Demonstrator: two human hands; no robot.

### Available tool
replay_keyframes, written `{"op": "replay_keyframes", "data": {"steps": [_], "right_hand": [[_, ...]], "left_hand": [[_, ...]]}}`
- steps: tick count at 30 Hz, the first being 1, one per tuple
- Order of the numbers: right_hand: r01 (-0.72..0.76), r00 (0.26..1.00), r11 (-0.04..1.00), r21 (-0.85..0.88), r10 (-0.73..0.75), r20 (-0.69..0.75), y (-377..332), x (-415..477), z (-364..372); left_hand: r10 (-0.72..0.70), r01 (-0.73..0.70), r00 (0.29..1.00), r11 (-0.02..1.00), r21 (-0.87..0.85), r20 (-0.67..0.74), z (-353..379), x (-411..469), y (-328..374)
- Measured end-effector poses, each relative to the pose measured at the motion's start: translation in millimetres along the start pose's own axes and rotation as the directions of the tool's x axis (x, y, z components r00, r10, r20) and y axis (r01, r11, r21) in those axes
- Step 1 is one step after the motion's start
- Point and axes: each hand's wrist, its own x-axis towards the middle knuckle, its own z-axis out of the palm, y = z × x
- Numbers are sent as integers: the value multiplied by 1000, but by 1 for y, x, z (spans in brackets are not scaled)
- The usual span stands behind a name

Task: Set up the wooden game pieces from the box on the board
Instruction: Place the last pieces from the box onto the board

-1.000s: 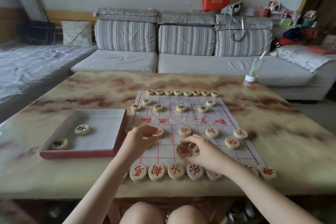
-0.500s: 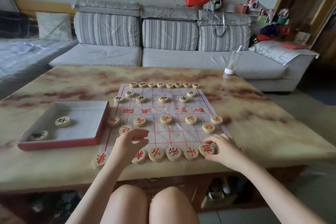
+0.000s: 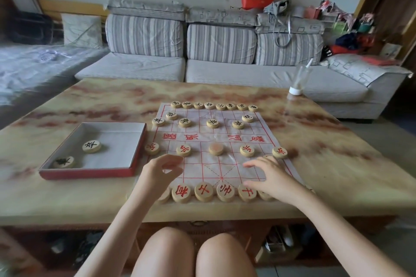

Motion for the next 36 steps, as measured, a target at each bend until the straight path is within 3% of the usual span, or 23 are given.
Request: {"op": "replay_keyframes", "data": {"steps": [5,8,17,29,33,36], "right_hand": [[107,994,984,141,-111,22,-46,36,19],[167,985,971,172,-172,13,-80,62,35],[305,933,929,211,-336,131,-188,129,106],[398,873,917,11,-382,303,-286,213,204],[393,901,916,-82,-366,231,-287,226,222],[394,909,918,-44,-381,170,-284,226,225]], "left_hand": [[-27,30,996,999,44,-87,-29,2,-9],[-40,79,974,983,167,-223,-59,1,-29],[-99,333,893,801,498,-438,-158,6,-116],[-315,378,920,565,733,-232,-190,53,-130],[-298,375,923,558,740,-243,-188,59,-134],[-248,356,934,592,723,-257,-188,58,-144]]}}
